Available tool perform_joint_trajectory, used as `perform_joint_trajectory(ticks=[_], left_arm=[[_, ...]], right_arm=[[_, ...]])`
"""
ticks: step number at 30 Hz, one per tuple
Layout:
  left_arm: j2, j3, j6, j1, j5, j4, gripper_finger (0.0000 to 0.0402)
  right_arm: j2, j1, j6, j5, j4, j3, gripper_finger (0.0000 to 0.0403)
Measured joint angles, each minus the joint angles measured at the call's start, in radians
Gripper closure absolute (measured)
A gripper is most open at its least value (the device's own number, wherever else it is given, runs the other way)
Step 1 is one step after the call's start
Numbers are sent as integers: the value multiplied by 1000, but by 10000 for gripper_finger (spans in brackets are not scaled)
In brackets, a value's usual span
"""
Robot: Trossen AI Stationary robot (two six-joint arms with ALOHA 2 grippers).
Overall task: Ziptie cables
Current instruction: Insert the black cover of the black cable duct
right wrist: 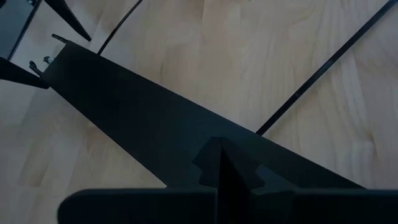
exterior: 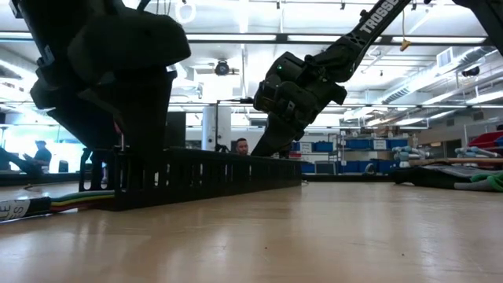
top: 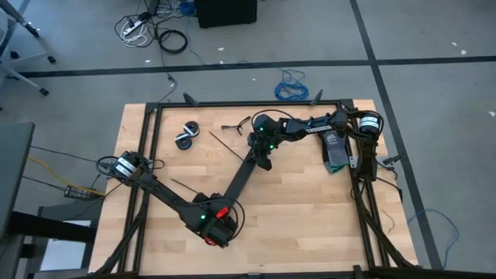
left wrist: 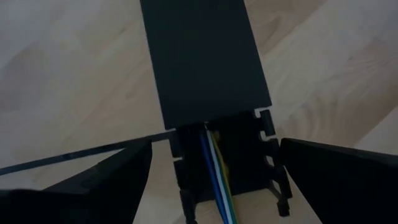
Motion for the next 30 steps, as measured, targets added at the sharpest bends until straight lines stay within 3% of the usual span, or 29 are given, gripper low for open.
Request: perform_joint_trajectory(ticks=[13, 23, 30], left_arm=[[0, 0, -3, 0, 42, 39, 54], [0, 0, 2, 0, 34, 74, 162], [0, 0, 3, -1, 34, 78, 179]], right_arm=[[0, 0, -3, 0, 4, 0, 403], [1, -1, -2, -6, 16, -1, 403], [2, 58, 17, 35, 51, -2, 403]])
